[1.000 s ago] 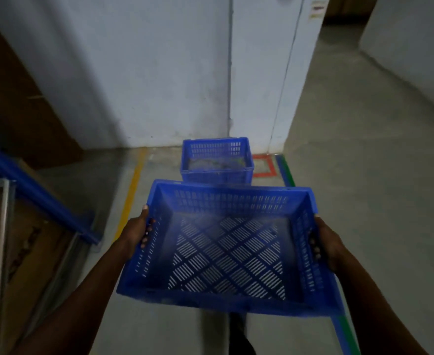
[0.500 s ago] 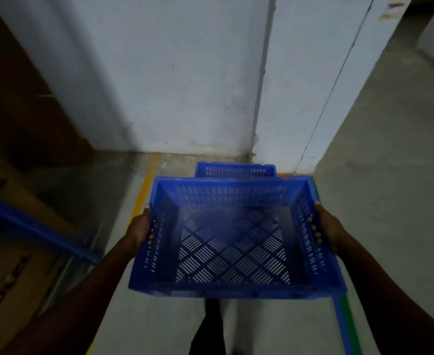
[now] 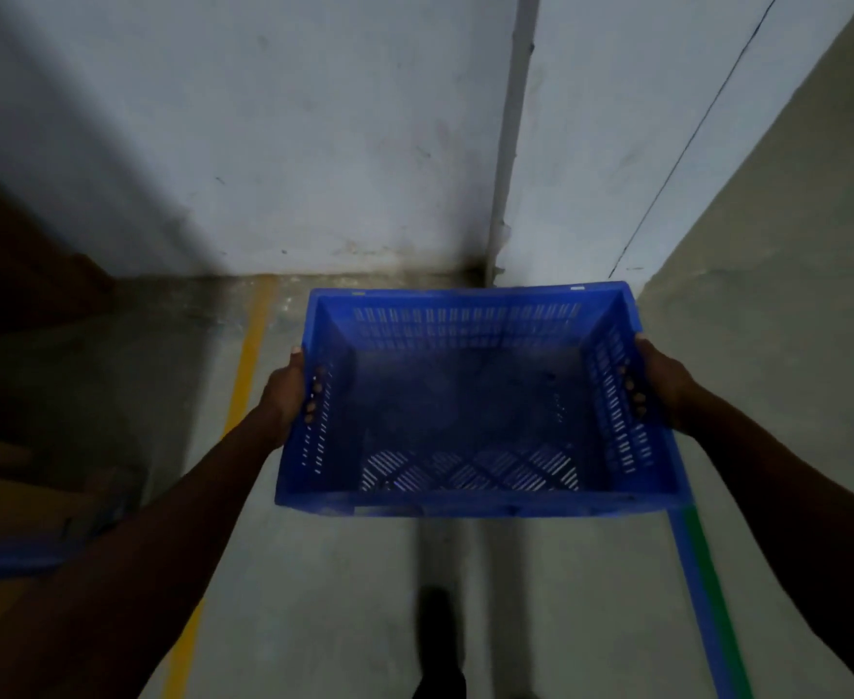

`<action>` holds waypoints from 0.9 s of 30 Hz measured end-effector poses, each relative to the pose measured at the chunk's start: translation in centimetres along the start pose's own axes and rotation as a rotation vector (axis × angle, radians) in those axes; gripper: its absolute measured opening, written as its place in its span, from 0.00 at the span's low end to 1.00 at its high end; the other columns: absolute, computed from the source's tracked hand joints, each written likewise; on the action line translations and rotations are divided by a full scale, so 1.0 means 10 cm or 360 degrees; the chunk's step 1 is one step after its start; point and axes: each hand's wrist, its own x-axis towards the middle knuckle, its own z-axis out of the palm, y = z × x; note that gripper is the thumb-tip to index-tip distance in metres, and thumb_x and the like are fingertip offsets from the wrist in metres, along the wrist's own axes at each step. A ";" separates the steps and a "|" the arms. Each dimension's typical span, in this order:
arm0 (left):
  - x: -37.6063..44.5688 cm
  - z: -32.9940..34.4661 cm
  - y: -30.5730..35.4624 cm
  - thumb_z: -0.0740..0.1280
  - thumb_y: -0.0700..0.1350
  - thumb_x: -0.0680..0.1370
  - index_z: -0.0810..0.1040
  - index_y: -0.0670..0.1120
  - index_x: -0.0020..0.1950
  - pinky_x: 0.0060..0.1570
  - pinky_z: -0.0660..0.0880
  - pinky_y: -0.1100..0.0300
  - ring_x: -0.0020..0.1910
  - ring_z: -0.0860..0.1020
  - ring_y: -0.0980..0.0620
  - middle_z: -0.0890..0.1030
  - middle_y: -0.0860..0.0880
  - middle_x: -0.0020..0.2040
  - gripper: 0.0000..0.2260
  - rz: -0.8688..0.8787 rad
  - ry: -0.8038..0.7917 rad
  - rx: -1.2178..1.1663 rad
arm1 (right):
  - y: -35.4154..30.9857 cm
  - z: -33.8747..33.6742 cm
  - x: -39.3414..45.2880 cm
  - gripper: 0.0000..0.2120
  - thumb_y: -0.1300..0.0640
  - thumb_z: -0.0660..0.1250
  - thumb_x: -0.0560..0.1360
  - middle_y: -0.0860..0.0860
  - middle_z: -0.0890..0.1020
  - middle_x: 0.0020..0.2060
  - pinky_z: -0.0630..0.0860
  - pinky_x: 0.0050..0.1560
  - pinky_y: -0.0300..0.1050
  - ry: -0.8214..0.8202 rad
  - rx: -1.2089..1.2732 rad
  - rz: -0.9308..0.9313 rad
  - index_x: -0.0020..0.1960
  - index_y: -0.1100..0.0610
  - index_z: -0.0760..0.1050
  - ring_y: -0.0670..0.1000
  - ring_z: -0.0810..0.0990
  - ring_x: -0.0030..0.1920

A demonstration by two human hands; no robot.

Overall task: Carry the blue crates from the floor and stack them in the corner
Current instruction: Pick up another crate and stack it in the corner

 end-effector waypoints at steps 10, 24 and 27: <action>1.14 0.44 -0.01 0.54 0.65 0.82 0.80 0.46 0.44 0.27 0.67 0.58 0.23 0.68 0.52 0.75 0.50 0.31 0.26 -0.0060 0.0093 0.0012 | -0.14 0.29 1.34 0.29 0.30 0.53 0.78 0.52 0.69 0.30 0.62 0.25 0.40 -0.0028 -0.0062 0.0026 0.40 0.56 0.71 0.50 0.64 0.23; 1.73 0.63 0.04 0.55 0.66 0.81 0.79 0.47 0.43 0.26 0.64 0.58 0.24 0.67 0.52 0.74 0.51 0.30 0.26 -0.0051 0.0089 -0.0037 | -0.12 0.47 1.82 0.29 0.28 0.53 0.77 0.50 0.70 0.28 0.63 0.25 0.40 -0.0033 -0.0003 0.0073 0.41 0.54 0.70 0.49 0.65 0.23; 1.70 0.63 -0.01 0.55 0.66 0.81 0.78 0.47 0.44 0.26 0.64 0.59 0.24 0.67 0.52 0.73 0.52 0.30 0.25 -0.0052 0.0046 -0.0084 | -0.11 0.43 1.81 0.29 0.28 0.54 0.77 0.51 0.70 0.29 0.65 0.25 0.40 -0.0045 -0.0013 0.0080 0.42 0.55 0.71 0.50 0.66 0.24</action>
